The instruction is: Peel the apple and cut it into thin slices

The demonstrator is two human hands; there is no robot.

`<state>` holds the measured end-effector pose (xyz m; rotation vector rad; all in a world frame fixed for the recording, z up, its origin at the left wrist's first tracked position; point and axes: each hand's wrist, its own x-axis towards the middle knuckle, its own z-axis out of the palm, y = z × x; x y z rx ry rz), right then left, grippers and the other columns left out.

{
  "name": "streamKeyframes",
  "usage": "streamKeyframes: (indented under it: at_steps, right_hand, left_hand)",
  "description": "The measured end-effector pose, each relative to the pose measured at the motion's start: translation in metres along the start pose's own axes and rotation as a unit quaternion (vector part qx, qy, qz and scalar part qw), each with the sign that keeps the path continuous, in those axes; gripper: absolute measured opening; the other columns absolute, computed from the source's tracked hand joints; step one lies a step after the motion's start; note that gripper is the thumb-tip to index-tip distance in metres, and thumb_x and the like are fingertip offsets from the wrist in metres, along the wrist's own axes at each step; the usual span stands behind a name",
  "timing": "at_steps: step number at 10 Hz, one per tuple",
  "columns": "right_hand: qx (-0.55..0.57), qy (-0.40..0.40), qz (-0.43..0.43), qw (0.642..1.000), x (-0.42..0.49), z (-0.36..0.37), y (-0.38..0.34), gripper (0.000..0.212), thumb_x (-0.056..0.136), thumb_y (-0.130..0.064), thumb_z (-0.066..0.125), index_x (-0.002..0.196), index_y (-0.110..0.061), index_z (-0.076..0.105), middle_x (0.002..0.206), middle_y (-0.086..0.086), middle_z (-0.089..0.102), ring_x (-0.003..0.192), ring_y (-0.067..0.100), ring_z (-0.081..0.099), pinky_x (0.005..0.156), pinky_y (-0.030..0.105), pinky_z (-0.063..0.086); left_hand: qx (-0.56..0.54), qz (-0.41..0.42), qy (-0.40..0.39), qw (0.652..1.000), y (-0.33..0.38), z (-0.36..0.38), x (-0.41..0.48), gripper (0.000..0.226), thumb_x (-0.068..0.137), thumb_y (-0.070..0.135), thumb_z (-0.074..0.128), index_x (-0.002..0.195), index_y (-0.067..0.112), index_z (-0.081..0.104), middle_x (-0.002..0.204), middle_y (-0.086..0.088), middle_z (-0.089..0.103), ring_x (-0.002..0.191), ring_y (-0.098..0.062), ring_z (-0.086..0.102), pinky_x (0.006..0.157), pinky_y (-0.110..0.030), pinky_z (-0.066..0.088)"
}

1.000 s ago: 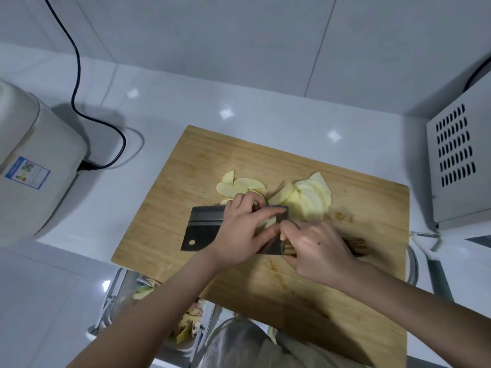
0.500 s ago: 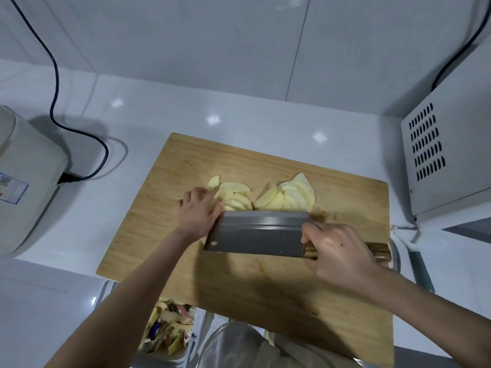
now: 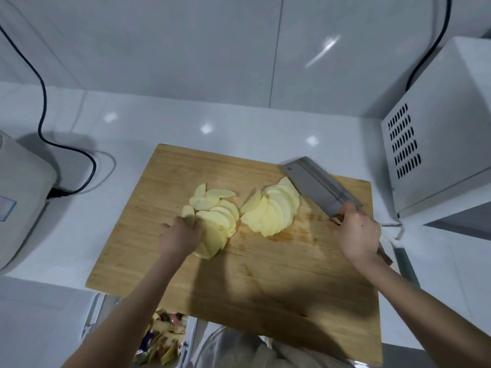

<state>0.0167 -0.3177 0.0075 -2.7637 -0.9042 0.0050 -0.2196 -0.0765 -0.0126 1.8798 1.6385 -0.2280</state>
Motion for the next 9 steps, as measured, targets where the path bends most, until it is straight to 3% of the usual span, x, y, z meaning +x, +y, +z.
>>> streamKeyframes:
  at_steps: [1, 2, 3, 4, 5, 6, 7, 8, 9]
  right_hand:
    - [-0.014, -0.028, 0.056, 0.998, 0.002, 0.017, 0.004, 0.037, 0.075, -0.017, 0.075, 0.097, 0.005, 0.055, 0.070, 0.018, 0.064, 0.055, 0.030, 0.062, 0.046, 0.022, 0.024]
    - [-0.029, -0.049, 0.075, 0.996, 0.001, 0.024, 0.002, 0.031, 0.084, -0.020, 0.067, 0.101, 0.001, 0.051, 0.084, 0.017, 0.065, 0.068, 0.031, 0.064, 0.044, 0.023, 0.018]
    - [-0.100, -0.097, 0.049, 0.989, 0.002, 0.025, -0.003, 0.023, 0.091, -0.016, 0.055, 0.110, -0.006, 0.047, 0.095, 0.011, 0.065, 0.077, 0.027, 0.065, 0.043, 0.025, 0.021]
    - [-0.123, -0.144, 0.026, 0.982, 0.008, 0.022, -0.009, 0.020, 0.092, -0.017, 0.051, 0.110, -0.008, 0.048, 0.094, 0.007, 0.067, 0.079, 0.024, 0.066, 0.041, 0.024, 0.023]
    - [-0.111, -0.184, 0.017, 0.977, 0.007, 0.024, -0.012, 0.018, 0.092, -0.020, 0.051, 0.106, -0.009, 0.052, 0.095, 0.005, 0.067, 0.083, 0.022, 0.066, 0.046, 0.023, 0.032]
    - [-0.093, -0.205, 0.011, 0.974, 0.007, 0.021, -0.011, 0.019, 0.092, -0.025, 0.053, 0.103, -0.010, 0.055, 0.099, 0.005, 0.066, 0.089, 0.023, 0.064, 0.057, 0.026, 0.039]
    - [-0.089, -0.232, -0.017, 0.968, 0.010, 0.014, -0.009, 0.016, 0.090, -0.023, 0.054, 0.099, -0.011, 0.058, 0.097, 0.005, 0.066, 0.087, 0.023, 0.064, 0.058, 0.027, 0.040]
    - [-0.119, -0.256, -0.047, 0.958, 0.016, 0.001, -0.013, 0.016, 0.090, -0.023, 0.052, 0.076, -0.016, 0.055, 0.076, -0.001, 0.059, 0.070, 0.017, 0.059, 0.050, 0.025, 0.038]
    - [-0.061, -0.219, -0.069, 0.972, 0.026, -0.031, -0.025, 0.028, 0.093, -0.031, 0.048, 0.070, -0.016, 0.052, 0.063, -0.003, 0.049, 0.056, 0.011, 0.048, 0.043, 0.024, 0.031]
  left_hand:
    - [-0.103, -0.007, -0.034, 0.994, 0.008, 0.006, -0.008, 0.050, 0.089, 0.035, 0.055, 0.128, 0.007, 0.043, 0.121, -0.017, 0.045, 0.099, -0.032, 0.054, 0.057, -0.032, 0.054]
    - [-0.206, -0.031, -0.041, 0.977, 0.021, 0.012, -0.018, 0.050, 0.087, 0.029, 0.061, 0.127, 0.004, 0.043, 0.111, -0.013, 0.047, 0.101, -0.035, 0.057, 0.066, -0.048, 0.059]
    - [-0.217, -0.030, -0.045, 0.975, 0.035, 0.017, -0.023, 0.048, 0.088, 0.028, 0.061, 0.126, 0.006, 0.043, 0.115, -0.015, 0.052, 0.099, -0.035, 0.058, 0.069, -0.050, 0.058]
    - [-0.264, -0.046, -0.052, 0.962, 0.048, 0.019, -0.026, 0.051, 0.088, 0.026, 0.064, 0.129, 0.006, 0.042, 0.116, -0.015, 0.051, 0.093, -0.032, 0.061, 0.067, -0.046, 0.059]
    - [-0.267, -0.044, -0.041, 0.962, 0.055, 0.020, -0.027, 0.046, 0.086, 0.028, 0.064, 0.122, 0.006, 0.045, 0.106, -0.012, 0.055, 0.083, -0.030, 0.063, 0.068, -0.048, 0.059]
    - [-0.275, -0.041, -0.052, 0.959, 0.056, 0.018, -0.029, 0.033, 0.087, 0.024, 0.063, 0.112, 0.008, 0.049, 0.102, -0.012, 0.057, 0.086, -0.029, 0.063, 0.069, -0.048, 0.059]
    - [-0.287, -0.054, -0.060, 0.954, 0.052, 0.013, -0.031, 0.039, 0.085, 0.025, 0.066, 0.109, -0.003, 0.053, 0.100, -0.015, 0.058, 0.089, -0.030, 0.062, 0.065, -0.048, 0.059]
    - [-0.210, -0.029, -0.009, 0.977, 0.049, 0.001, -0.034, 0.043, 0.087, 0.029, 0.064, 0.113, -0.004, 0.053, 0.103, -0.015, 0.054, 0.071, -0.021, 0.057, 0.065, -0.043, 0.059]
    - [-0.141, 0.033, 0.065, 0.987, 0.051, -0.019, -0.034, 0.046, 0.089, 0.028, 0.060, 0.123, -0.002, 0.052, 0.122, -0.019, 0.055, 0.087, -0.030, 0.060, 0.079, -0.042, 0.055]
